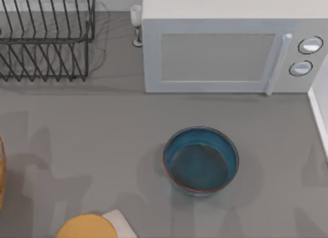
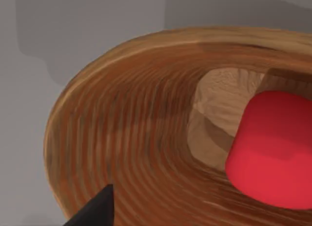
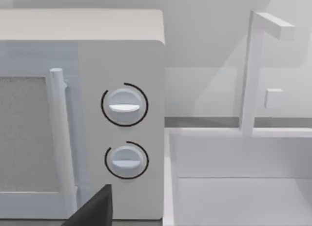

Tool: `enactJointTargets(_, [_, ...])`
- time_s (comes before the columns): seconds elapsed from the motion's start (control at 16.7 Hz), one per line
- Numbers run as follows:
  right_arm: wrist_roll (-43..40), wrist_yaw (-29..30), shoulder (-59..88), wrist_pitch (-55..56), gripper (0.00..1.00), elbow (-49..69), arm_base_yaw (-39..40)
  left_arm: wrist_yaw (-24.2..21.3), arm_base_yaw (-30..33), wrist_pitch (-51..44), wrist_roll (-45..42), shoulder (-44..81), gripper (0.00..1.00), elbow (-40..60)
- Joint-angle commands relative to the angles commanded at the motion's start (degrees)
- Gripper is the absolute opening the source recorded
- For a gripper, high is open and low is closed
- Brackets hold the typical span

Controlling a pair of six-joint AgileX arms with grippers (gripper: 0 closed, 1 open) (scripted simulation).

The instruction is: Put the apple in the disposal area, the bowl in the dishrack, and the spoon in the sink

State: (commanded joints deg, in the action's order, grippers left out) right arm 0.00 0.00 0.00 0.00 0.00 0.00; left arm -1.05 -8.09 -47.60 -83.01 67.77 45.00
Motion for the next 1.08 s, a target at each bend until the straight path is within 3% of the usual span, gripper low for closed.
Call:
enactJointTargets(0.66, [0.0,0.0,0.0,0.0,1.0,0.0,0.0,0.96,5.16,31.84,64.65,-49.86,1.0,-31.71])
enactJointTargets(0.9, [0.0,0.0,0.0,0.0,1.0,0.0,0.0,1.01,7.18,43.42,78.61,-63.44,1.0,-41.18])
enactJointTargets(1.08, [0.0,0.0,0.0,0.0,1.0,0.0,0.0,1.04,8.04,47.41,82.81,-67.57,1.0,-44.81])
